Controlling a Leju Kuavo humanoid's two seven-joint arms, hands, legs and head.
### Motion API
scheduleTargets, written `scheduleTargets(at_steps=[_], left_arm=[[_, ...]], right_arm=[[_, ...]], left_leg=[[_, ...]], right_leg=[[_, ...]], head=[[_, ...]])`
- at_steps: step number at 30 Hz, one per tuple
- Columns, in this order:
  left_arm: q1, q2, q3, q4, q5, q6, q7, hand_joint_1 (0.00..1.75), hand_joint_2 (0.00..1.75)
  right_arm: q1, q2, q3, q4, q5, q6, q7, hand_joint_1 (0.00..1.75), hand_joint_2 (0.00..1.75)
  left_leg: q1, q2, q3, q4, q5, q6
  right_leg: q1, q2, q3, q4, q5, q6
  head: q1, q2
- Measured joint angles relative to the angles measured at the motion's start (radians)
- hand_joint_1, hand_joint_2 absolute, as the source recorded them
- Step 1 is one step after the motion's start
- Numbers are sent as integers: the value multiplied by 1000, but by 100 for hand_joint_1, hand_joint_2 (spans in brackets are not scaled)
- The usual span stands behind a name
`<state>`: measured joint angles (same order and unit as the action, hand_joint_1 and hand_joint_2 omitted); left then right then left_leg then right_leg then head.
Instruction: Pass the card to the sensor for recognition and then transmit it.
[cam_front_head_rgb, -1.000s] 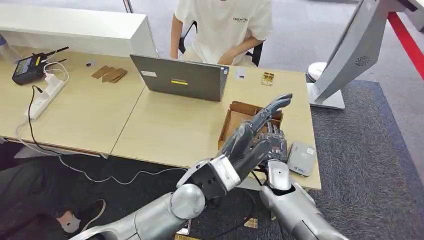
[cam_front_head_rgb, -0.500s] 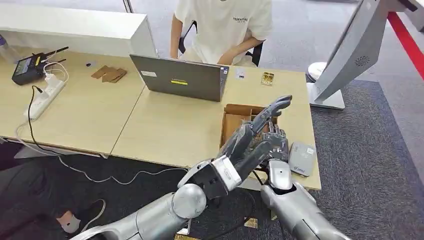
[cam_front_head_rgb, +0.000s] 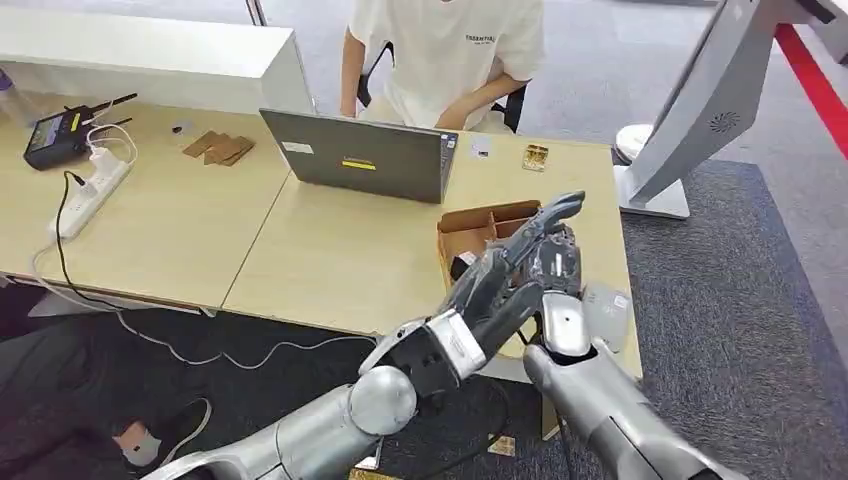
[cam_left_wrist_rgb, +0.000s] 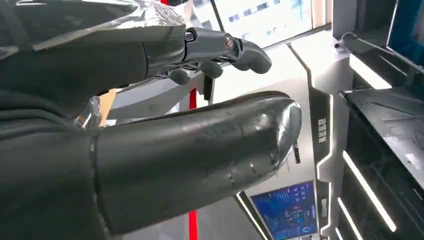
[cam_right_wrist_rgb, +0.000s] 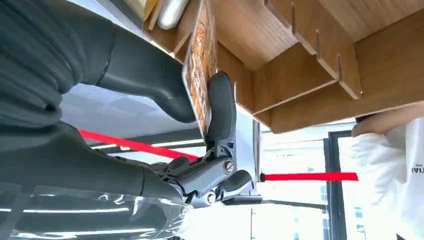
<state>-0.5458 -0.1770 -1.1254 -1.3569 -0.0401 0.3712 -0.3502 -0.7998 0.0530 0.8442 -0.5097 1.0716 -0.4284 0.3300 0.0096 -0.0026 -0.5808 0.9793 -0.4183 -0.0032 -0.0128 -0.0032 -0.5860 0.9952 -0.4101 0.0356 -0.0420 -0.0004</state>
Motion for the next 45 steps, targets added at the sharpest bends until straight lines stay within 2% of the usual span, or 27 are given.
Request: scheduleTargets(at_steps=[7,11,16,29,40,41,42,45], left_arm=[[0,-3,0,2,1,3,0,0,0],[0,-3,0,4,0,7,0,0,0],[2,-3,-1,6,-1,8,-2,0,0],[2,-15,-5,15,16,-22,-39,0,0],[-4,-38,-11,35,37,-41,-59,0,0],[-5,-39,-12,36,37,-43,-60,0,0],[-6,-42,-13,38,37,-44,-60,0,0],[-10,-46,-15,43,39,-48,-60,0,0]], right_arm=[[0,-6,-3,0,-13,-6,4,175,175],[-3,-8,-4,-10,-17,-32,4,175,175],[-42,-11,-5,-49,-21,-44,16,175,175],[-240,-33,-5,-140,44,98,105,175,175],[-269,-52,-8,-120,6,122,122,173,175],[-269,-53,-10,-117,8,124,123,49,175],[-269,-56,-11,-114,8,125,123,0,175],[-269,-59,-12,-109,8,125,126,0,175]], left_leg=[[0,0,0,0,0,0],[0,0,0,0,0,0],[0,0,0,0,0,0],[0,0,0,0,0,0],[0,0,-1,0,0,0],[0,0,-1,0,0,0],[0,0,-1,0,0,0],[0,0,-1,0,-1,0]], right_leg=[[0,0,0,0,0,0],[0,0,0,0,0,0],[0,0,0,0,0,0],[0,0,0,0,0,0],[0,0,-1,0,0,0],[0,0,-1,0,0,0],[0,0,-1,0,0,0],[0,0,-1,0,0,0]], head=[[0,0],[0,0],[0,0],[0,0],[0,0],[0,0],[0,0],[0,0]])
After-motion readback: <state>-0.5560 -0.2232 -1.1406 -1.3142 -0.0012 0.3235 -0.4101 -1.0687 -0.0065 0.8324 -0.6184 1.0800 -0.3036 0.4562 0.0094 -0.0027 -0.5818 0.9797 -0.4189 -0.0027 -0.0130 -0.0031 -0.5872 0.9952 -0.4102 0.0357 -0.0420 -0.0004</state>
